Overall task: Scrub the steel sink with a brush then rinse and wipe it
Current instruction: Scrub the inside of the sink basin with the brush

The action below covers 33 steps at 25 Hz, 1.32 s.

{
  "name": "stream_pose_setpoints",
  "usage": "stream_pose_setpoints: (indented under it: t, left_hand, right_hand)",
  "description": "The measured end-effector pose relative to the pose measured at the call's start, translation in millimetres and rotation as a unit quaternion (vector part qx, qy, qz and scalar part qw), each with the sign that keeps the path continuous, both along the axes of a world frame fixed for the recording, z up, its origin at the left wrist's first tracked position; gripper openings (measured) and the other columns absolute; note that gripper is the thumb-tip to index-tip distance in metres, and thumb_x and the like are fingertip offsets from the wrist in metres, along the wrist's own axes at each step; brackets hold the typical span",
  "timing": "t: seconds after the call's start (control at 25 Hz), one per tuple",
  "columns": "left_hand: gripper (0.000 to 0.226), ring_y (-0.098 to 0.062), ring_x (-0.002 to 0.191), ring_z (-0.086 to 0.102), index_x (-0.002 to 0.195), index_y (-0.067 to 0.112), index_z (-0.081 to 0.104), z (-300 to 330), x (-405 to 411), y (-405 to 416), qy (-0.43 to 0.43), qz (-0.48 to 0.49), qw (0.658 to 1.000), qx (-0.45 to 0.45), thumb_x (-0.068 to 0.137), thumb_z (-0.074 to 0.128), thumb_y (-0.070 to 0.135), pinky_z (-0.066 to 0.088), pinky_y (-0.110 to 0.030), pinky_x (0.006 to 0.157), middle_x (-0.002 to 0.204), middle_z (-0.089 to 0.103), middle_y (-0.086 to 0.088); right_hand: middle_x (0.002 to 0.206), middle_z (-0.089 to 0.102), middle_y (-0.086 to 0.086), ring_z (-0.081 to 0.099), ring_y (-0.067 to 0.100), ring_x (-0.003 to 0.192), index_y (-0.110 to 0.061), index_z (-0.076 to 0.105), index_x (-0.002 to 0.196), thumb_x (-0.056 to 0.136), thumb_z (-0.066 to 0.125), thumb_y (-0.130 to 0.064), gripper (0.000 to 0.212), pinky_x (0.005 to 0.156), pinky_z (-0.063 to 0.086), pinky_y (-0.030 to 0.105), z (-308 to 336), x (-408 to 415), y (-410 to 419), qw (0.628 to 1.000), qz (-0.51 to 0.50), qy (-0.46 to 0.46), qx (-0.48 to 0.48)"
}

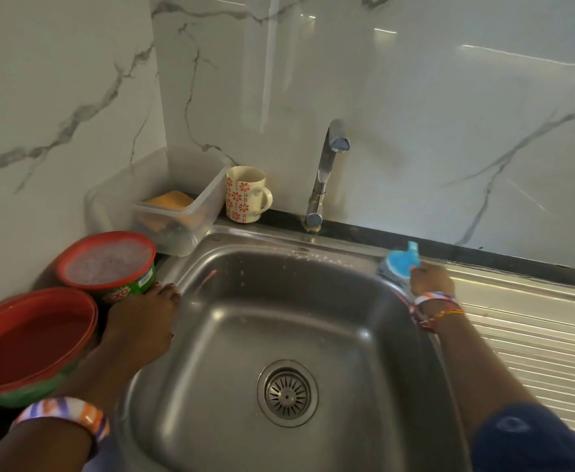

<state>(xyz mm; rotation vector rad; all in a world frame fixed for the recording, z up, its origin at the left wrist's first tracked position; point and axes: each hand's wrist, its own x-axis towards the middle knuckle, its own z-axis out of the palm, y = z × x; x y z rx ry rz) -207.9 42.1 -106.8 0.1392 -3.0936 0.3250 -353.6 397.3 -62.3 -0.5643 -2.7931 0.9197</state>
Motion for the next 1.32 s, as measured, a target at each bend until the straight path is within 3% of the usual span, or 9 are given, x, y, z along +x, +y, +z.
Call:
stream_pose_setpoints:
  t: [0.16,0.24,0.32,0.52,0.64,0.8,1.0,1.16,1.32]
  left_hand:
    - [0.062,-0.019,0.114,0.061,0.12,0.011,0.062,25.0,9.1,3.3,0.001,-0.038,0.999,0.028,0.068,0.077,0.042,0.053,-0.029,0.087,0.123,0.062,-0.004]
    - [0.051,-0.017,0.124,0.053,0.131,0.016,0.053,32.1,22.3,5.1,-0.015,-0.038,0.995,0.093,0.085,0.062,0.036,0.044,-0.026,0.1,0.135,0.055,-0.003]
    - [0.047,-0.014,0.132,0.044,0.14,0.024,0.043,35.5,39.6,9.6,-0.024,-0.019,0.987,0.158,0.094,0.049,0.032,0.035,-0.024,0.108,0.144,0.046,0.004]
    - [0.053,-0.02,0.137,0.033,0.141,0.019,0.035,52.5,75.1,-5.1,0.085,0.06,0.988,0.118,0.093,0.048,0.038,0.033,-0.031,0.108,0.149,0.033,-0.001]
    - [0.062,-0.022,0.145,0.017,0.146,0.009,0.025,48.9,70.6,-20.9,0.059,0.093,0.992,0.059,0.096,0.04,0.043,0.013,-0.031,0.117,0.155,0.023,-0.01]
    - [0.056,-0.022,0.136,0.031,0.137,0.006,0.037,51.9,55.6,-18.4,0.06,0.091,0.994,0.019,0.096,0.037,0.043,0.019,-0.032,0.113,0.143,0.04,-0.01]
    - [0.054,-0.022,0.135,0.034,0.138,0.007,0.039,50.0,51.9,-21.0,0.056,0.099,0.993,0.023,0.097,0.035,0.043,0.02,-0.031,0.113,0.142,0.043,-0.01]
    - [0.058,-0.018,0.142,0.025,0.143,0.009,0.029,47.1,53.1,-23.4,0.046,0.104,0.993,0.029,0.097,0.035,0.044,0.014,-0.031,0.117,0.151,0.031,-0.007]
    - [0.058,-0.02,0.14,0.03,0.143,0.009,0.03,51.1,53.8,-21.2,0.021,0.113,0.992,0.049,0.096,0.038,0.044,0.023,-0.031,0.113,0.15,0.032,-0.008]
  right_hand:
    - [0.093,0.066,0.026,0.066,0.031,0.082,0.007,0.062,0.115,0.094,0.046,-0.009,0.031,0.074,0.048,0.032,1.3,11.0,-8.2,0.996,0.062,-0.015,-0.07]
    - [0.06,0.052,0.013,0.048,0.009,0.034,-0.003,0.066,0.104,0.094,0.047,-0.01,0.022,0.041,0.036,0.016,-1.6,35.2,-53.5,0.973,0.154,-0.058,-0.163]
    - [0.057,0.044,0.006,0.029,0.002,0.026,-0.018,0.062,0.096,0.097,0.045,-0.012,0.018,0.031,0.019,0.009,8.3,62.2,-104.4,0.928,0.267,-0.102,-0.237]
    - [0.06,0.051,0.003,0.031,0.005,0.034,-0.034,0.058,0.091,0.095,0.045,-0.008,0.029,0.033,0.021,0.011,54.2,95.2,-221.4,0.813,0.485,-0.078,-0.313]
    - [0.064,0.051,0.005,0.041,0.013,0.044,-0.025,0.064,0.103,0.092,0.044,-0.008,0.028,0.036,0.031,0.017,54.3,93.0,-284.2,0.818,0.549,-0.02,-0.169]
    - [0.119,0.061,0.017,0.057,0.03,0.11,-0.005,0.06,0.121,0.095,0.04,-0.011,0.033,0.083,0.042,0.029,40.0,77.2,-326.7,0.821,0.563,-0.007,0.098]
    - [0.119,0.06,0.019,0.055,0.03,0.113,-0.001,0.06,0.118,0.095,0.042,-0.013,0.032,0.082,0.041,0.027,38.8,74.8,-330.0,0.817,0.567,-0.004,0.109]
    - [0.089,0.058,0.011,0.058,0.027,0.09,-0.009,0.066,0.115,0.092,0.044,-0.01,0.032,0.071,0.036,0.024,69.8,72.1,-319.4,0.828,0.557,0.064,-0.01]
    - [0.115,0.064,0.015,0.06,0.026,0.109,-0.008,0.063,0.12,0.094,0.042,-0.012,0.034,0.087,0.045,0.028,61.5,80.6,-312.8,0.825,0.562,0.053,0.017]
